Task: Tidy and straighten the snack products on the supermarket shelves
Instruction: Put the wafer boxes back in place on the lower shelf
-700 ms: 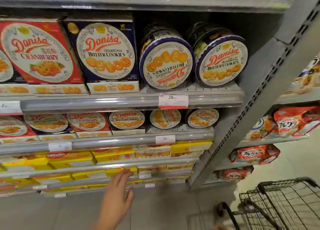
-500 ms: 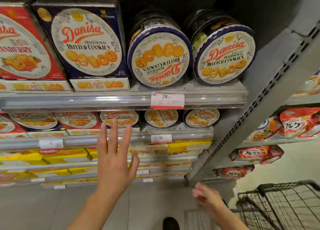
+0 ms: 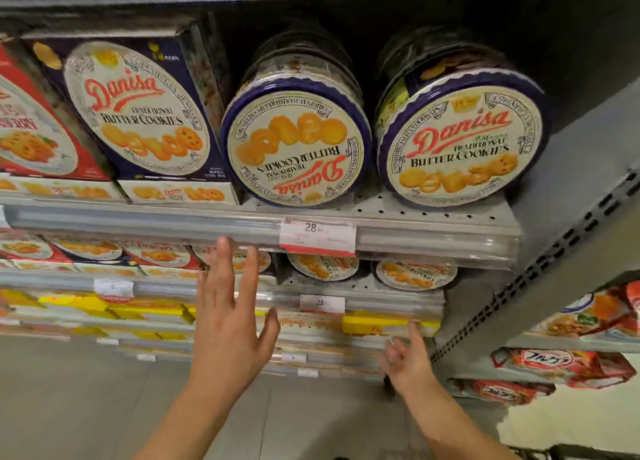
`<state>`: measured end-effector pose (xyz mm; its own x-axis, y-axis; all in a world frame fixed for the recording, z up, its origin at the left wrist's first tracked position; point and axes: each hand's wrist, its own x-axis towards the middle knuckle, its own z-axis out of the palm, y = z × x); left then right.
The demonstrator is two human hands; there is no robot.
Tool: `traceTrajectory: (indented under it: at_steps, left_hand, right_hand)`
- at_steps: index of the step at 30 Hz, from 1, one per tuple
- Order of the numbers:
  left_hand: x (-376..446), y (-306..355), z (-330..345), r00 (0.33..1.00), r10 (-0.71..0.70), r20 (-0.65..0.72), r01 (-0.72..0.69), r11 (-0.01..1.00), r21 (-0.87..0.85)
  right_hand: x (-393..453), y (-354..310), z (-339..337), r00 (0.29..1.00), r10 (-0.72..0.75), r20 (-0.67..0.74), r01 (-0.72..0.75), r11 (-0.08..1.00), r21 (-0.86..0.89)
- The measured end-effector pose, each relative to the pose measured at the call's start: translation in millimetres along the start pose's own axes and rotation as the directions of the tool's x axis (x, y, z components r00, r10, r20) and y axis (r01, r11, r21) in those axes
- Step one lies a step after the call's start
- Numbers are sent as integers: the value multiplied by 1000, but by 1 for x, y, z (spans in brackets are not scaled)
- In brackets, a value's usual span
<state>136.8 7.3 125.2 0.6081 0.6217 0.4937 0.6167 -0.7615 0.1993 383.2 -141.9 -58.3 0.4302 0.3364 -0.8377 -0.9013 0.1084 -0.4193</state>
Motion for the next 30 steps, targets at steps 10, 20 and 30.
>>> traceTrajectory:
  at_steps: [10,20,30]
  left_hand:
    - [-2,4,-11,999,-39,4,39,999,32]
    - [-4,5,-9,998,-62,19,61,998,31]
    - [-6,5,-15,997,-63,34,63,998,17]
  right_hand:
    - [11,-10,7,1000,4,13,-3,999,-34]
    - [-19,-9,-25,998,-61,20,62,995,-72]
    - [-44,25,-86,991,-91,98,109,976,-190]
